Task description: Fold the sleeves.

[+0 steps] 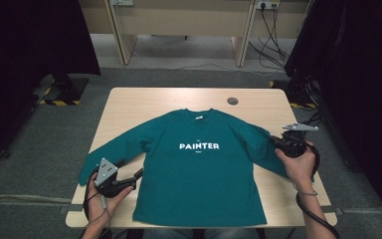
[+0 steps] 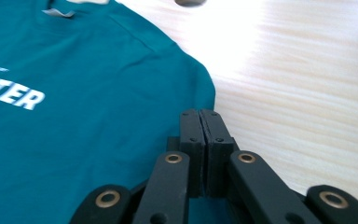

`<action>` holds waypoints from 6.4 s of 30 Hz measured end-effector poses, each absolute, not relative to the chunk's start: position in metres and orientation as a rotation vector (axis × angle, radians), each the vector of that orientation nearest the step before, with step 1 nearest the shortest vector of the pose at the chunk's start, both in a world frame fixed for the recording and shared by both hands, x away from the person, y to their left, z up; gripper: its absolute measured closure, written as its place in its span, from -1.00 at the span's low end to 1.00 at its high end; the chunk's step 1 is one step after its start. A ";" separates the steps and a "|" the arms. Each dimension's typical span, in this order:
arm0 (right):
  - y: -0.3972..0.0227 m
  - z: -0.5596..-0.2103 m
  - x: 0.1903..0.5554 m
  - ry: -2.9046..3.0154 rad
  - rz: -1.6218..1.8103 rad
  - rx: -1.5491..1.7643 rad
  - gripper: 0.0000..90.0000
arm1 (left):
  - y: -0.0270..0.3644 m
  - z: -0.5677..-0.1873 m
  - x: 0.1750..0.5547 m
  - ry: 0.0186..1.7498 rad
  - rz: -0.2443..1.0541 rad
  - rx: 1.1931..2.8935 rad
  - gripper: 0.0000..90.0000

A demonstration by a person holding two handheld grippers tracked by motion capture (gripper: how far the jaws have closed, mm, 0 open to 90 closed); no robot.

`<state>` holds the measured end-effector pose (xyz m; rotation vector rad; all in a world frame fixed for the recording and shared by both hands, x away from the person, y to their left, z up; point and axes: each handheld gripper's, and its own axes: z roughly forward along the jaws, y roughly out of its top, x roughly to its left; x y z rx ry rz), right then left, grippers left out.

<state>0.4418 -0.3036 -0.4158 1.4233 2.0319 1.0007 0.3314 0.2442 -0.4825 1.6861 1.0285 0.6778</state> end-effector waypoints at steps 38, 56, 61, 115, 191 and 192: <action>-0.253 -0.406 0.410 2.139 1.157 1.234 0.98 | 0.242 -0.483 0.330 1.022 0.683 1.683 -0.54; -0.233 -0.413 0.399 2.210 1.186 1.157 0.97 | 0.242 -0.483 0.330 1.022 0.682 1.679 -0.55; -0.228 -0.416 0.399 2.228 1.183 1.145 0.97 | 0.242 -0.483 0.330 1.024 0.679 1.677 -0.55; -0.277 -0.438 0.422 2.140 1.050 1.382 0.45 | 0.242 -0.483 0.329 1.023 0.674 1.674 -0.55; -0.226 -0.418 0.341 2.362 1.383 1.099 0.98 | 0.239 -0.483 0.329 1.019 0.668 1.676 -0.55; -0.223 -0.417 0.337 2.387 1.405 1.073 0.98 | 0.239 -0.483 0.329 1.019 0.668 1.676 -0.55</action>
